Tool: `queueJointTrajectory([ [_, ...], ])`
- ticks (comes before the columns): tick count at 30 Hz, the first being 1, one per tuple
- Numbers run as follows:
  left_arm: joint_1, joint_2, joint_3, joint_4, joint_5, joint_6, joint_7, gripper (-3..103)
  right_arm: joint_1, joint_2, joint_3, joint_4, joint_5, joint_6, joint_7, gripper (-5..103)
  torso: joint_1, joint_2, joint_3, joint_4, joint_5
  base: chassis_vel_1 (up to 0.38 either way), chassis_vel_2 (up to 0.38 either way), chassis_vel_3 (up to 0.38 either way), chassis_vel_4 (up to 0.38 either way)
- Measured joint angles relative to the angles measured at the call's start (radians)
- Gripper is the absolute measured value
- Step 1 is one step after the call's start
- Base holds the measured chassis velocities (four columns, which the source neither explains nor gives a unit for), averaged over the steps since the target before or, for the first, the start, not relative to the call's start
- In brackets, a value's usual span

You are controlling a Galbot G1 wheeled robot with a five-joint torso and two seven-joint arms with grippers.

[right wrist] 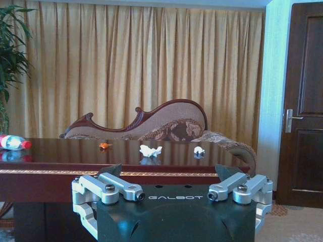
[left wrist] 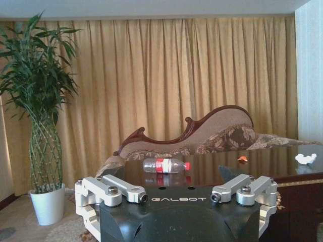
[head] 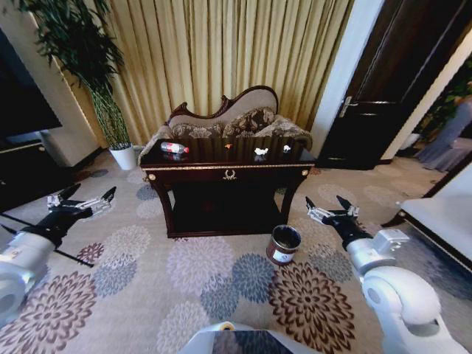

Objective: Move to the front of the table and place the trash on the table into the trash bin.

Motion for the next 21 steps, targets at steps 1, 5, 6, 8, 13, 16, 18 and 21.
queueJointTrajectory([
  [1, -0.001, 0.000, 0.002, 0.000, 0.001, 0.000, 0.000, 100, 0.000, 0.001, 0.000, -0.001, 0.000, 0.000, 0.000, 100, 0.000, 0.000, 0.000, -0.0001, 0.0000, -0.222, 0.206, 0.252, -0.249],
  [5, -0.003, 0.000, 0.010, 0.001, 0.007, -0.001, 0.000, 100, 0.001, 0.004, -0.001, -0.003, -0.002, 0.000, -0.002, 100, 0.000, 0.000, 0.000, -0.0003, 0.0001, -0.229, 0.212, 0.231, -0.254],
  [6, -0.003, 0.000, 0.010, 0.001, 0.007, -0.001, 0.000, 100, 0.001, 0.004, -0.001, -0.003, -0.002, 0.000, -0.002, 100, 0.000, 0.000, 0.000, -0.0003, 0.0001, -0.225, 0.215, 0.225, -0.247],
  [8, -0.004, 0.000, 0.014, 0.003, 0.011, -0.001, 0.000, 100, 0.000, 0.005, -0.001, -0.005, -0.004, 0.000, -0.003, 100, 0.000, 0.000, 0.000, -0.0003, -0.0002, -0.209, 0.220, 0.224, -0.234],
  [13, -0.005, -0.001, 0.016, 0.003, 0.012, -0.002, 0.000, 100, 0.000, 0.007, -0.001, -0.005, -0.005, 0.000, -0.004, 100, 0.000, 0.000, 0.000, -0.0002, 0.0002, -0.206, 0.209, 0.204, -0.209],
  [16, -0.005, -0.001, 0.017, 0.003, 0.012, -0.002, 0.001, 100, 0.000, 0.009, -0.005, -0.006, -0.010, 0.003, -0.004, 100, 0.000, 0.000, 0.000, -0.0004, -0.0002, -0.237, 0.210, 0.204, -0.231],
  [18, -0.005, -0.002, 0.018, 0.003, 0.012, -0.002, 0.001, 100, 0.000, 0.010, -0.007, -0.006, -0.011, 0.005, -0.004, 100, 0.000, 0.000, 0.000, -0.0003, -0.0004, -0.234, 0.233, 0.203, -0.239],
  [21, -0.004, -0.003, 0.018, 0.003, 0.013, -0.002, 0.001, 100, 0.000, 0.011, -0.010, -0.006, -0.013, 0.005, -0.004, 100, 0.000, 0.000, 0.000, 0.0002, -0.0002, -0.207, 0.277, 0.222, -0.235],
])
